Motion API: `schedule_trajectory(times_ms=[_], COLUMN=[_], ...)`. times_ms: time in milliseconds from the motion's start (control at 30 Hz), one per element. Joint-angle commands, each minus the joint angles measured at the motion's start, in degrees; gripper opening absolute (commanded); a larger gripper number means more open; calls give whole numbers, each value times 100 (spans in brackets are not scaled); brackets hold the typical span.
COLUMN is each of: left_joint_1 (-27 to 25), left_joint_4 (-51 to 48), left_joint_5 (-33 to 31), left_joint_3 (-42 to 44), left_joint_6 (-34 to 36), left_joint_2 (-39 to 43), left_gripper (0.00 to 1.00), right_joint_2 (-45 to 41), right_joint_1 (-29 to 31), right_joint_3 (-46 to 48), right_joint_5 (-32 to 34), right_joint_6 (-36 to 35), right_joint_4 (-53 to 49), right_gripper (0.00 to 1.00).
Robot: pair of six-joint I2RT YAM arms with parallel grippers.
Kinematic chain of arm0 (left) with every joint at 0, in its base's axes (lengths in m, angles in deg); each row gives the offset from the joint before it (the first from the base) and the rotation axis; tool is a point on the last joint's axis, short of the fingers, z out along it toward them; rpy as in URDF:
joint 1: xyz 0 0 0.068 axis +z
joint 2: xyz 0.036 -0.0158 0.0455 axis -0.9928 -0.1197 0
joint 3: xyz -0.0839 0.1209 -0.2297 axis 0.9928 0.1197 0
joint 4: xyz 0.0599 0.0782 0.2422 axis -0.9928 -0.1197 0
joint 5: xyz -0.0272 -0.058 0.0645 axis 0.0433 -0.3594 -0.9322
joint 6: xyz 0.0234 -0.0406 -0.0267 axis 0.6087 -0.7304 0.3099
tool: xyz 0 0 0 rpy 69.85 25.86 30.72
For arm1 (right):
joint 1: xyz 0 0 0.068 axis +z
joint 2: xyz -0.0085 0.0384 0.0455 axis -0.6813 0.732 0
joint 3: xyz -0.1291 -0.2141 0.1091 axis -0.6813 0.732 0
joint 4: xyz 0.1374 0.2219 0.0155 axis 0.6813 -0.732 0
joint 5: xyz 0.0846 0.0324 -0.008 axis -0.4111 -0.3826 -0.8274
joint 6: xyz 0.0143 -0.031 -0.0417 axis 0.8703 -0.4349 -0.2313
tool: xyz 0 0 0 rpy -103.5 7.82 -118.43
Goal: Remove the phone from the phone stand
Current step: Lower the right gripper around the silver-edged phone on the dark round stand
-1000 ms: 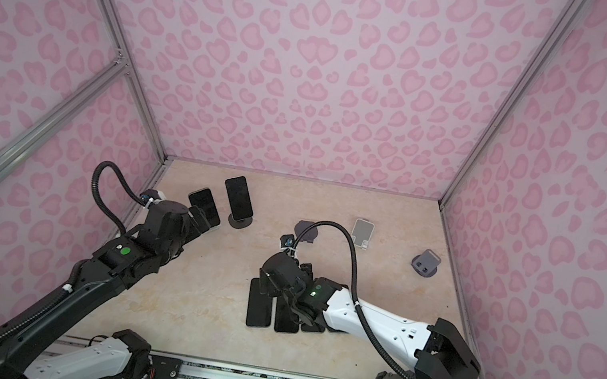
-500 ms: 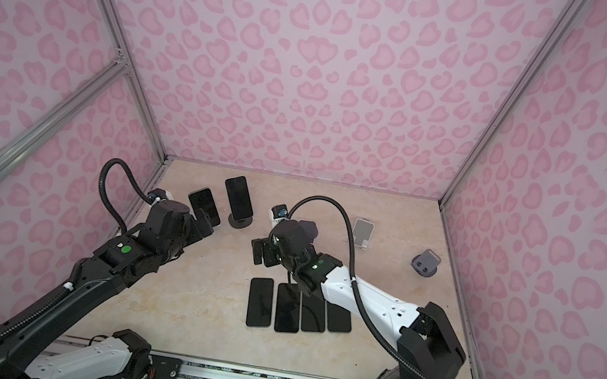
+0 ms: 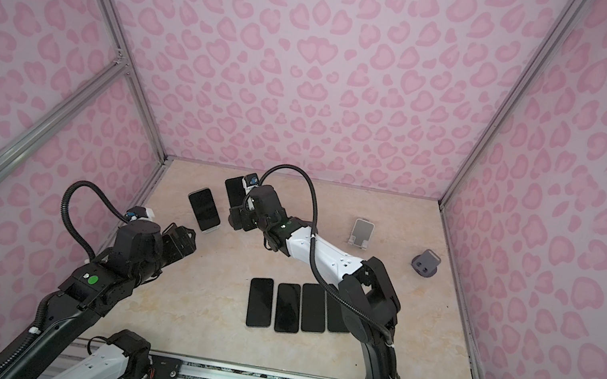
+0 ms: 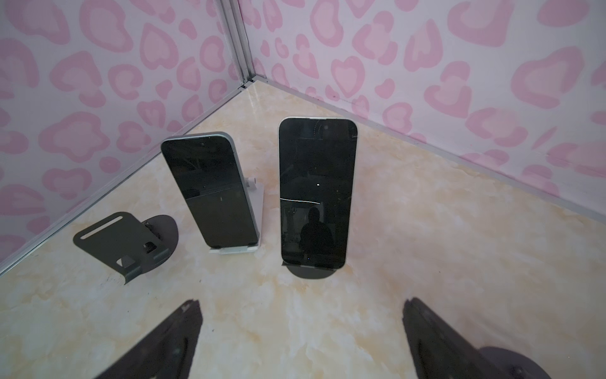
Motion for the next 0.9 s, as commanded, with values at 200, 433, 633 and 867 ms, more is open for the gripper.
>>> schedule_trajectory(times_ms=[200, 433, 633, 867], left_joint_1=[399, 499, 520, 536], left_joint_4=[-63, 10, 108, 137], left_joint_5=[602, 707, 878, 972], left_joint_3=[319, 291, 293, 288], left_joint_6=[211, 311, 337, 390], left_joint_2=[337, 213, 189, 264], left_gripper=[97, 96, 96, 96], right_joint_2=[1200, 1448, 1861, 2106], right_joint_1=[-155, -148, -146, -145], right_joint_3=[-1361, -1467, -1963, -2300], right_joint_5=[-373, -527, -638, -469], right_joint_6=[-262, -185, -35, -60], right_joint_4=[-405, -203, -472, -631], right_gripper=[98, 98, 98, 98])
